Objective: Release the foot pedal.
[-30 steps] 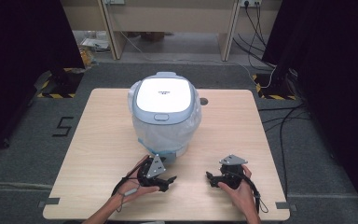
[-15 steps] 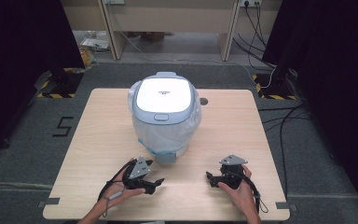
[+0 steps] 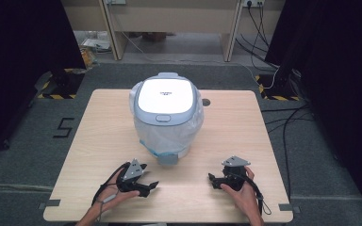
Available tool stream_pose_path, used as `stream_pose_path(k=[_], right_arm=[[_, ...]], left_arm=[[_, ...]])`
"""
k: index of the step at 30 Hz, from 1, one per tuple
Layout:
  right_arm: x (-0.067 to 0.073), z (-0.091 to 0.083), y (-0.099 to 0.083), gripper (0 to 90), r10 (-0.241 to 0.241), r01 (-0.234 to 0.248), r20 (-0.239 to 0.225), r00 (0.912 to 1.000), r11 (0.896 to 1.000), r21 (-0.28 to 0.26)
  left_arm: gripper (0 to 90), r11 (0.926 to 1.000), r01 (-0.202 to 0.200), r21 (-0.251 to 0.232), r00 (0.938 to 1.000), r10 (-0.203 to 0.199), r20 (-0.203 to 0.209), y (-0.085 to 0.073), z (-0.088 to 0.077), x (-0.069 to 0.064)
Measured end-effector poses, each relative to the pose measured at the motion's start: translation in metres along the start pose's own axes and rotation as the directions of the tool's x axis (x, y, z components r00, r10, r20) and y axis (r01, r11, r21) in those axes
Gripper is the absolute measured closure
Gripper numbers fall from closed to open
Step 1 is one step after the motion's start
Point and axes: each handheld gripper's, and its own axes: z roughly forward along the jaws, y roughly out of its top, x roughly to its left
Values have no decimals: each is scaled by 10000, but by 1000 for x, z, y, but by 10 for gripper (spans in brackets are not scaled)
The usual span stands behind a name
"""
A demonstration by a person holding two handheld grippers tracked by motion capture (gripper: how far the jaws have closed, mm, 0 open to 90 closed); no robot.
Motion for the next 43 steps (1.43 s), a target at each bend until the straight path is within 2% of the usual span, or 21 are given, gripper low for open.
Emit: stream_pose_path(k=[10, 13, 14, 16, 43], right_arm=[[0, 0, 0, 93, -31, 31, -2, 10000, 10000, -8], [0, 0, 0, 93, 4, -4, 0, 10000, 10000, 4], [0, 0, 0, 92, -27, 27, -2, 10000, 10000, -6], [0, 0, 0, 92, 2, -2, 0, 10000, 10000, 2], [0, 0, 0, 92, -68, 68, -2, 10000, 10000, -18]], left_arm=[[184, 9986, 45, 533, 9998, -34, -216, -13, -9, 5], [177, 9972, 264, 695, 9996, -254, -159, -17, -12, 8], [174, 9967, 424, 694, 9991, -419, -84, -18, -13, 9], [165, 9963, 473, 712, 9989, -471, -49, -20, -15, 10], [146, 9958, 495, 770, 9988, -495, -10, -20, -14, 10]])
